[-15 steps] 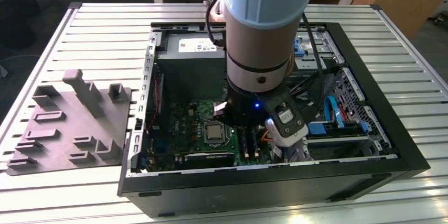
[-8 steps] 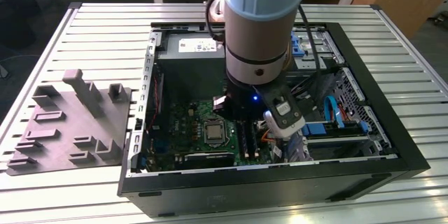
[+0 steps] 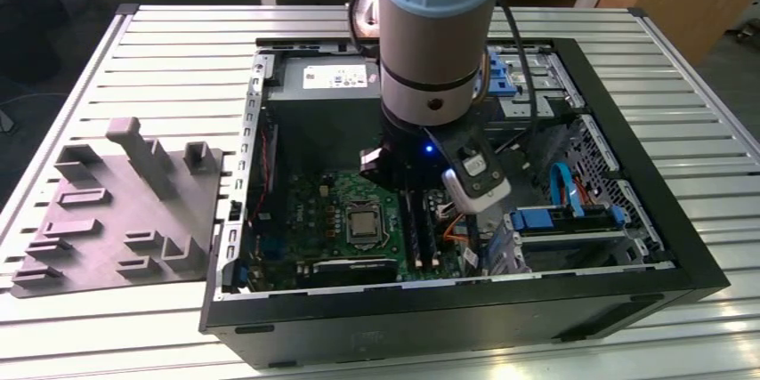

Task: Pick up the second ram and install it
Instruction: 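Press down the second ram until it locks into place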

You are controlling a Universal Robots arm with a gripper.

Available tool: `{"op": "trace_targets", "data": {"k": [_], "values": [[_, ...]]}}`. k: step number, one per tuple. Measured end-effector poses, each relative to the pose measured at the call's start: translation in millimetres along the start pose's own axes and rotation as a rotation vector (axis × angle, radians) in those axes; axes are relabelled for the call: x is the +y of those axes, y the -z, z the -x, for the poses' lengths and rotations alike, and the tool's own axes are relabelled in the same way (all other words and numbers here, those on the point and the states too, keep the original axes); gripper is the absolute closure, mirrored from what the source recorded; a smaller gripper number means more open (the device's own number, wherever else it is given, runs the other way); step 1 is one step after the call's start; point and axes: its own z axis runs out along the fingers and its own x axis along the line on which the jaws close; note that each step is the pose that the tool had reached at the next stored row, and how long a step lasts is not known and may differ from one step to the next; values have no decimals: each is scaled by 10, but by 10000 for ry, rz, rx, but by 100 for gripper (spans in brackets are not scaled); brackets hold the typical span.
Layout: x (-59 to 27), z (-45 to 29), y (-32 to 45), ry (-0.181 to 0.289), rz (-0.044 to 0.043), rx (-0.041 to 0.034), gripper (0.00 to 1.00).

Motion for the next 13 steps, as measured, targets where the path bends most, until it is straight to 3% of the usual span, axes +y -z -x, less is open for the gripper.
{"op": "trace_targets", "data": {"k": [13], "values": [[26,1,33,1,1,0,90]]}}
